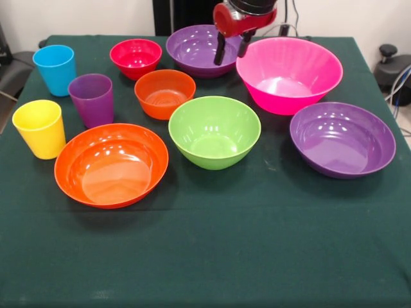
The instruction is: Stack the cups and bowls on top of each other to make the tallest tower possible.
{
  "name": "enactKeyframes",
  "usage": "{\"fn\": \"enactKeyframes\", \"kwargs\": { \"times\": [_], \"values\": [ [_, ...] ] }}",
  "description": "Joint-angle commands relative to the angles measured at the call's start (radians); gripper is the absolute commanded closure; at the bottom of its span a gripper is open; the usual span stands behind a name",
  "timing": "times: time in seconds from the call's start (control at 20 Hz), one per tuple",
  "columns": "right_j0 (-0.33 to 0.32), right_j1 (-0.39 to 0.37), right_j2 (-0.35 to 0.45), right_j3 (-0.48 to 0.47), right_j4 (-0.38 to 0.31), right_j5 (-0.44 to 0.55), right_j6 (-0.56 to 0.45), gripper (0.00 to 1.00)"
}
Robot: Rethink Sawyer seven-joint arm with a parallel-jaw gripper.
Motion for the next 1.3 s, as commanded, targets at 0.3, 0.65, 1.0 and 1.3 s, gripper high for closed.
{"fn": "enactKeyframes", "kwargs": {
  "times": [0.3, 0.65, 1.0, 1.3],
  "values": [
    [-0.038, 0.073, 0.097, -0.132, -0.068, 0.059, -0.146, 0.00],
    [-0.048, 0.110, 0.100, -0.185, -0.077, 0.076, -0.163, 0.00],
    [-0.076, 0.154, 0.106, -0.207, -0.093, 0.038, -0.189, 0.00],
    [-0.107, 0.178, 0.106, -0.209, -0.122, 0.018, -0.225, 0.00]
  ]
}}
